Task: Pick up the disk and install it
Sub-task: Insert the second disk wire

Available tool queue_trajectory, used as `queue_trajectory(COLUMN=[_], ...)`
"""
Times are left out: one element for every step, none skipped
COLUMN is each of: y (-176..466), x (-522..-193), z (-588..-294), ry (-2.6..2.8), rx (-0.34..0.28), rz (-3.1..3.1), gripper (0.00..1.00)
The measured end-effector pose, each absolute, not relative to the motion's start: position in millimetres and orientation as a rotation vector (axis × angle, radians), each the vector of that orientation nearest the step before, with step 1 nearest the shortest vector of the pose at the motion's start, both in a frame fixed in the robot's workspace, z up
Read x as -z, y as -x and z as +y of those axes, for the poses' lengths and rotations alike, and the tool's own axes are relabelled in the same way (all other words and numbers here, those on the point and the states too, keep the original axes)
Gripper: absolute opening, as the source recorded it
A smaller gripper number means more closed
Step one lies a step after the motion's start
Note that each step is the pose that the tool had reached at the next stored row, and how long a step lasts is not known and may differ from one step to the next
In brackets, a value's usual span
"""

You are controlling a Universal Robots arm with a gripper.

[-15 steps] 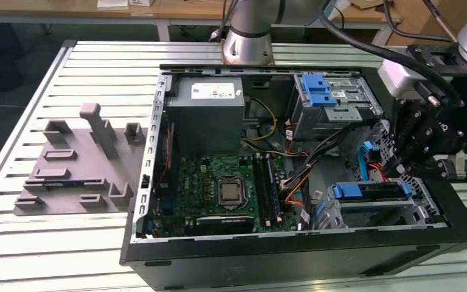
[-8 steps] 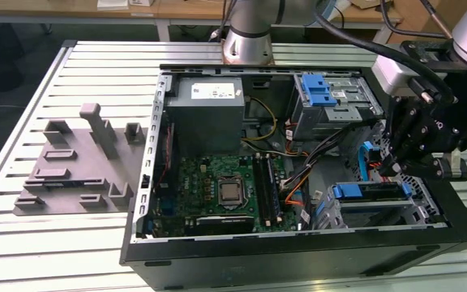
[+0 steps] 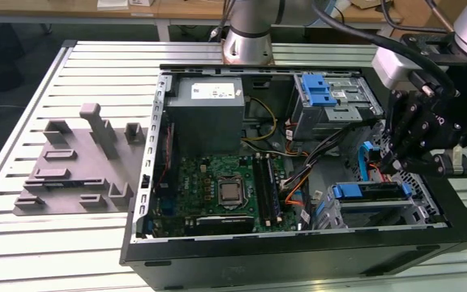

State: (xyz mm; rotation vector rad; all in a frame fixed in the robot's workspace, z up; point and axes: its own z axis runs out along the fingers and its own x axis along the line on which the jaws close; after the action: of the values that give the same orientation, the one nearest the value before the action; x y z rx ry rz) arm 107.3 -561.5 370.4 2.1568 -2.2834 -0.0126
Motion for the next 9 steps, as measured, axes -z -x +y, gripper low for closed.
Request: queue_trajectory(y=[-107.0,-106.6,-106.1,-105.7,-105.2,-104.8,-104.3,-103.8,-103.4], x=[-370.9,-371.5,-372.2,-373.0,-373.9,-374.7,-375.5,-376.4,-377.0], z=[-561.5,-561.5,-561.5,-561.5,-561.5,-561.5,-561.5,-561.5,-561.5], ry=[-2.157,-2.157,-2.157,-2.157,-2.157,-2.157,-2.158,-2.158,-2.158], rx=[0.013,0.012,0.012,0.012,0.012,0.011,0.011,0.011,0.010], rz=[-2.283,-2.284,-2.284,-2.284,-2.284,-2.284,-2.284,-2.284,-2.284], gripper=[0.11,0.11,0.11,0.11,0.11,0.11,0.11,0.11,0.11])
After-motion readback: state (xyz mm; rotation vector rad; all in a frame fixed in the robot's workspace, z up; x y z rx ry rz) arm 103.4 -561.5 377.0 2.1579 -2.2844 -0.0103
